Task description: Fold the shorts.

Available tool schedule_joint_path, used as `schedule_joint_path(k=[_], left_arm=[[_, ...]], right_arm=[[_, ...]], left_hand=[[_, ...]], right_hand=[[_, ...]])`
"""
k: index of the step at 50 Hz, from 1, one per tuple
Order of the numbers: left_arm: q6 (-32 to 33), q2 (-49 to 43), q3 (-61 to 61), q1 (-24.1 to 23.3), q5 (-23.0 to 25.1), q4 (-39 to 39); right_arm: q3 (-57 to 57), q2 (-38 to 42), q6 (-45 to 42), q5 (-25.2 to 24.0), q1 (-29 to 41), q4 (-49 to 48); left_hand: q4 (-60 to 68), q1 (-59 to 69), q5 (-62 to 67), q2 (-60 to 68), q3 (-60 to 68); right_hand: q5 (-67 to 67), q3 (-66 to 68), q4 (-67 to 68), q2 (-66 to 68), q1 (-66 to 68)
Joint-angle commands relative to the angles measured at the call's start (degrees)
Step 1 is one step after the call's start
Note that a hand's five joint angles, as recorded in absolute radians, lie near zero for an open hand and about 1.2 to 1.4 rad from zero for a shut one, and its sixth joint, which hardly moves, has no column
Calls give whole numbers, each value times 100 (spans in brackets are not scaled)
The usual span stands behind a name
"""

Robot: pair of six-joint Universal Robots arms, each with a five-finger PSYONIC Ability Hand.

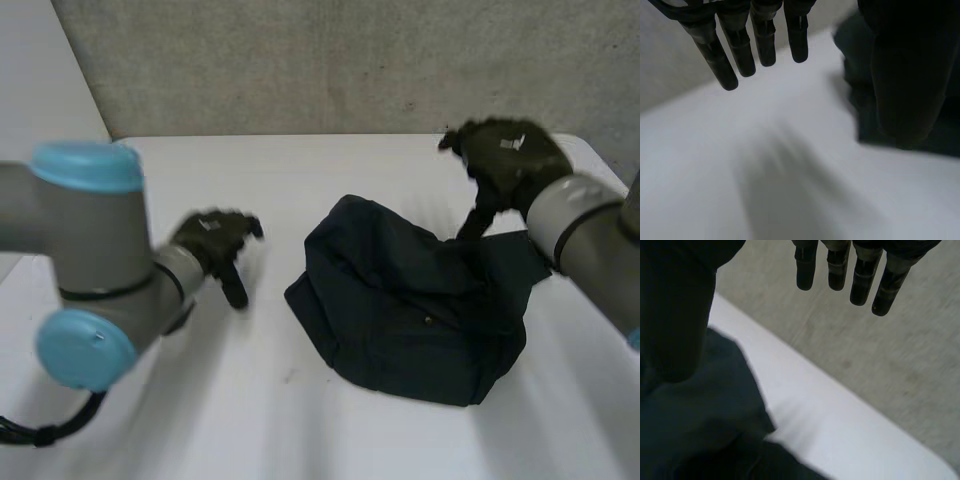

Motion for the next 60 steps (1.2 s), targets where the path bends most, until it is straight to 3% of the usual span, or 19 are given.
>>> schedule_joint_path(k=[1,21,22,25,26,27,31,32,36,40,46,53,57,60], left_arm=[[-181,-724,52,-164,368,368],[-208,-2077,1476,-955,421,703],[-208,-2104,1494,-973,412,729],[-208,-2165,1573,-1043,351,791],[-208,-2165,1599,-1052,272,826],[-208,-2148,1617,-1035,141,861],[-199,-1947,1626,-982,-658,984],[-173,-1702,1617,-973,-1113,1054],[-85,-866,1494,-711,-1750,1370],[248,-110,1231,36,-1733,1661],[767,585,1195,442,-1618,1915],[847,902,1204,240,-1074,2302],[864,596,1187,-224,-643,2303],[864,209,1195,-454,-625,2250]], right_arm=[[1107,-6,-123,-212,-268,-612],[2128,-384,-255,-405,-514,-1113],[2154,-393,-255,-414,-514,-1140],[2154,-393,-255,-414,-506,-1149],[2154,-393,-255,-414,-506,-1149],[2154,-393,-255,-414,-497,-1157],[2154,-385,-255,-414,-497,-1157],[2154,-393,-255,-414,-505,-1157],[2145,-393,-255,-414,-497,-1157],[2145,-384,-255,-414,-488,-1157],[2145,-358,-255,-414,-488,-1157],[2145,-332,-255,-397,-453,-1166],[2163,-323,-264,-370,-365,-1166],[2180,-323,-264,-353,-382,-1158]], left_hand=[[374,362,367,382,390],[238,226,232,247,254],[439,427,433,447,455],[3190,3177,3183,3198,3206],[5348,5336,5341,5356,5364],[6050,6038,6043,6058,6066],[6057,6045,6051,6065,6073],[6057,6045,6051,6065,6073],[6057,6045,6051,6065,6073],[6057,6045,6051,6065,6073],[6057,6045,6051,6065,6073],[6057,6045,6051,6065,6073],[6057,6045,6051,6065,6073],[6057,6045,6051,6065,6073]], right_hand=[[-401,-227,-375,-288,-191],[-401,-227,-375,-288,-191],[-401,-227,-375,-288,-191],[-401,-227,-375,-288,-191],[-401,-227,-375,-288,-191],[-401,-227,-375,-288,-191],[-401,-227,-375,-288,-191],[-401,-227,-375,-288,-191],[-401,-227,-375,-288,-191],[-401,-227,-375,-288,-191],[-401,-227,-375,-288,-191],[-401,-227,-375,-288,-191],[-401,-227,-375,-288,-191],[-401,-227,-375,-288,-191]])
